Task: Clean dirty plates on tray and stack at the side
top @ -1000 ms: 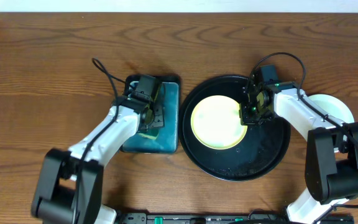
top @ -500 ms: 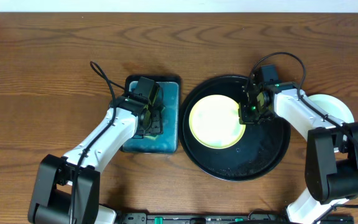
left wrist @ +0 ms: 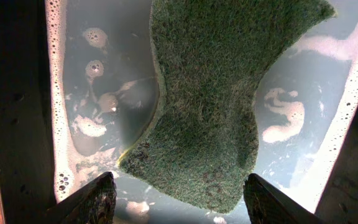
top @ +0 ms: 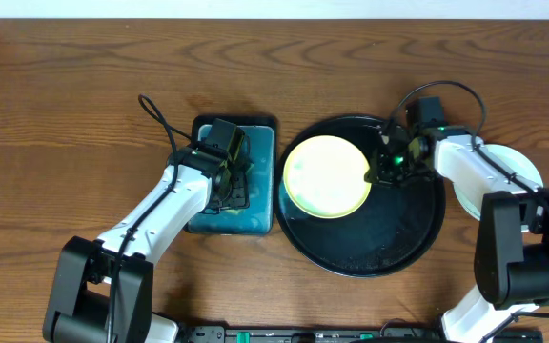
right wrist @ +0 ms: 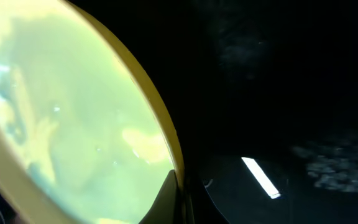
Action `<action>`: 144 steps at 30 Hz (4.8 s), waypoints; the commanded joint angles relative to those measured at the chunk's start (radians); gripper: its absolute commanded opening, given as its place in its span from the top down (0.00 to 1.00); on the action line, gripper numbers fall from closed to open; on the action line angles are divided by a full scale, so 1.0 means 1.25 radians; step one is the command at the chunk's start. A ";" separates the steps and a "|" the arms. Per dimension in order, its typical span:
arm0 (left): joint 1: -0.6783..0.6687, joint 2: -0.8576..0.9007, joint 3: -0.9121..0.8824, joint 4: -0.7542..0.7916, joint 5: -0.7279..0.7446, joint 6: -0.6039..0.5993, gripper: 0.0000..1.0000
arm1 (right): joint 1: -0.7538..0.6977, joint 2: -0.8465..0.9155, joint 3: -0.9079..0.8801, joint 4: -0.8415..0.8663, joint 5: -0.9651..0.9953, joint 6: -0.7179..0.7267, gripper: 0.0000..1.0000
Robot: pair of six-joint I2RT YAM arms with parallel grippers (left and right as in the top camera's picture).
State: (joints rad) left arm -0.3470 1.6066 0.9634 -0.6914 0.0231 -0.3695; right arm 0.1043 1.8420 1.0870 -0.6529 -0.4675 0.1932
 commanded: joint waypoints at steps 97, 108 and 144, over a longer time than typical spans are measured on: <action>0.003 -0.002 0.001 0.003 -0.009 -0.007 0.32 | -0.445 -0.344 -0.002 -0.056 0.798 0.253 0.99; 0.003 -0.002 0.001 0.004 -0.009 -0.007 0.32 | -0.444 -0.342 -0.002 -0.029 0.724 0.209 0.99; 0.003 -0.002 0.001 0.012 -0.009 -0.007 0.32 | 0.019 -0.218 -0.002 0.049 0.629 -0.028 0.99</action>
State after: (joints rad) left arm -0.3470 1.6066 0.9634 -0.6754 0.0227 -0.3695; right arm 0.0811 1.5490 1.0832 -0.6014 0.2260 0.1768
